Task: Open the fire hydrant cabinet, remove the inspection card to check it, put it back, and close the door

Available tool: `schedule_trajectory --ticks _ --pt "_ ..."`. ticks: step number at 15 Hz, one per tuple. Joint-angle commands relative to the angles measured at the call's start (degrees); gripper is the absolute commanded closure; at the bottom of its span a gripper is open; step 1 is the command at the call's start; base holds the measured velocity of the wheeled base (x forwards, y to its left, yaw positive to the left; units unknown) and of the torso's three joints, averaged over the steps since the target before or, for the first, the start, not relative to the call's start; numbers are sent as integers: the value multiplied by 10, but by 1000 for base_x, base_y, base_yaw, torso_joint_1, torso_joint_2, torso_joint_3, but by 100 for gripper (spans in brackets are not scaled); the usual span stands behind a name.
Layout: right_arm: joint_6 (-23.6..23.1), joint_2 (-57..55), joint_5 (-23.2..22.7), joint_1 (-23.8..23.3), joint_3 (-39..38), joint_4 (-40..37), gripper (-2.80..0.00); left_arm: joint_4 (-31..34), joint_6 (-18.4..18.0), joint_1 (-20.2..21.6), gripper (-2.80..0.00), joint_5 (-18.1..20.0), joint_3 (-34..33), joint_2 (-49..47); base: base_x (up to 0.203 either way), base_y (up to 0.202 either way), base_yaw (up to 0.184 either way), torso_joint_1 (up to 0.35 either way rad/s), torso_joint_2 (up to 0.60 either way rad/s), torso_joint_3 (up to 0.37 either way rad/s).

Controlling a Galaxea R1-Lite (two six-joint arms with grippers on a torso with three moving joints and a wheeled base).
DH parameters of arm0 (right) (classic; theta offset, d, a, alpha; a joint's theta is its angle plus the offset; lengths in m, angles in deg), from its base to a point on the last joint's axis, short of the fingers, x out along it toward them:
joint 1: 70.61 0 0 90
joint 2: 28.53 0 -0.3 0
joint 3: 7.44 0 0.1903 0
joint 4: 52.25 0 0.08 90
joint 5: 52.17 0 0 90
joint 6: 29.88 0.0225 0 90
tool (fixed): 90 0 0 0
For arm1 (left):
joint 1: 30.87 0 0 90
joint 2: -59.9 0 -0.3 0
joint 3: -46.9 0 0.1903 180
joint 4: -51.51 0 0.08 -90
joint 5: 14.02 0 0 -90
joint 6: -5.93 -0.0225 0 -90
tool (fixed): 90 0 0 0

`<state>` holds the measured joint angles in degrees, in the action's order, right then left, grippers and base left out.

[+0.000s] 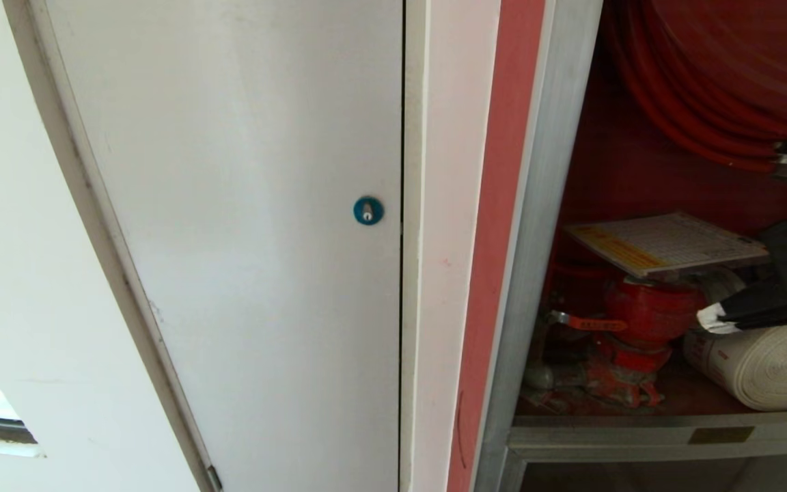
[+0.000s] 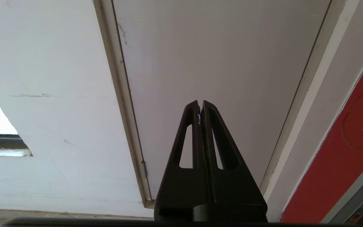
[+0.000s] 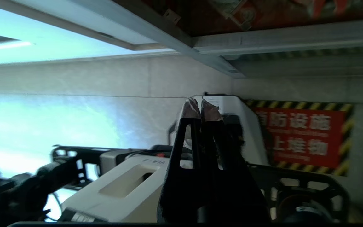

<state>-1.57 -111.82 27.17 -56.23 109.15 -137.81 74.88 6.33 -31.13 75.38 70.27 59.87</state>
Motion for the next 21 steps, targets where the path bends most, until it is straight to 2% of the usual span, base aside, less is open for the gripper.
schedule_trajectory --ticks 1,4,9,21 --pt "0 -76 34 22 37 -4 0 0 0 0 0 0 0 -1 0 0 0 0 0 0" --pt "-16 -101 88 22 51 0 0 0 0 0 0 0 0 -1 0 0 0 0 0 0" --pt "-17 -123 113 22 84 17 0 0 0 0 0 0 0 0 0 0 0 0 0 0" --pt "-7 -144 108 22 117 33 0 0 0 0 0 0 0 0 0 0 0 0 0 0"
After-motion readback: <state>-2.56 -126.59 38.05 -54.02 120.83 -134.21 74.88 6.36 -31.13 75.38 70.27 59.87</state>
